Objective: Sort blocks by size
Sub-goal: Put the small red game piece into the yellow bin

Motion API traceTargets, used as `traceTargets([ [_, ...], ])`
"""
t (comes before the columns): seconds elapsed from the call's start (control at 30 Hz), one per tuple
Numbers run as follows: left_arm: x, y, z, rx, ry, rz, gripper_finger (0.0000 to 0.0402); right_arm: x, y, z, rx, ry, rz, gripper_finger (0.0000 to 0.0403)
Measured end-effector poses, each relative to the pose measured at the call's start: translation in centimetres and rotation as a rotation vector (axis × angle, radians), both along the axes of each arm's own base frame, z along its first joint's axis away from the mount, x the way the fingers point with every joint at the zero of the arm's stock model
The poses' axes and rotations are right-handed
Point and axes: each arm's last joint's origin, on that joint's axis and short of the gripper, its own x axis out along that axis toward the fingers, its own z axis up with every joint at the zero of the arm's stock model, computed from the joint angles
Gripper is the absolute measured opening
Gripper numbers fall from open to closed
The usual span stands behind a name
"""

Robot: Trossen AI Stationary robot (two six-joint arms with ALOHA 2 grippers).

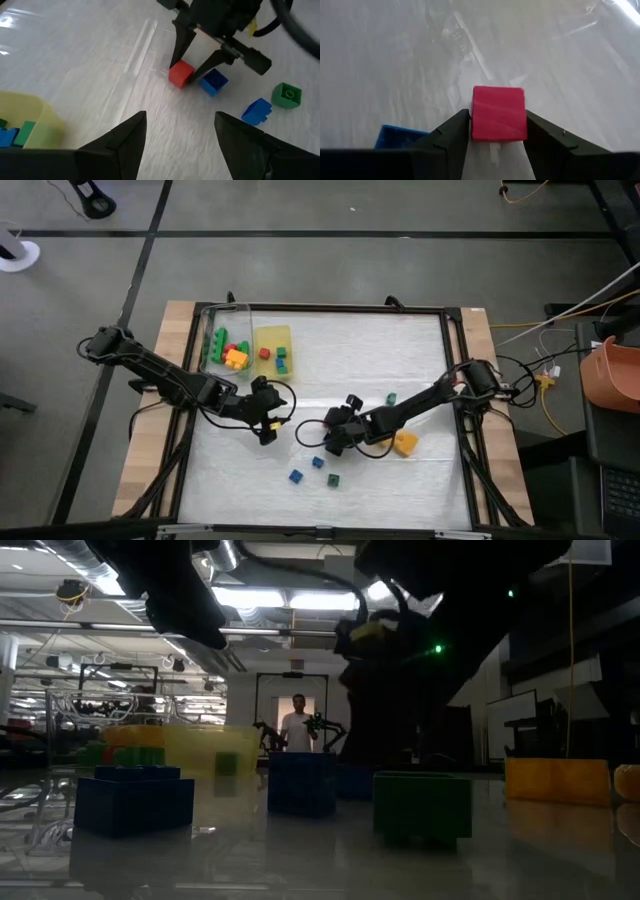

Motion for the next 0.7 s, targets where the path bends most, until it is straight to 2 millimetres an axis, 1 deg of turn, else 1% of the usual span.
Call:
traceTargets([
  [0.1,0.0,0.0,0.0,-0.003,-0.003,0.002,0.0221,0.2,0.0,-0.6,-0.007,0.0,0.004,0.0177],
  [0.27,0.0,0.0,0.0,-0.005,-0.004,0.003,0.0221,0.2,0.0,-0.6,-0.029,-0.007,-0.005,0.0176],
  [0.33,0.0,0.0,0.0,-0.002,-0.005,0.001,0.0221,0.3,0.0,-0.5,-0.04,-0.013,-0.002,0.0166],
  [0.47,0.0,-0.1,0.1,0.007,-0.005,-0.013,0.0221,0.3,0.0,-0.5,-0.047,-0.018,0.009,0.0131],
  [0.6,-0.5,-0.4,0.6,0.032,-0.02,-0.051,0.0221,0.7,0.0,-0.3,-0.084,-0.032,0.061,0.013],
  [0.7,-1.3,-0.5,1.5,0.031,-0.053,-0.06,0.0221,1.5,-0.5,0.3,-0.112,-0.074,0.102,0.013],
])
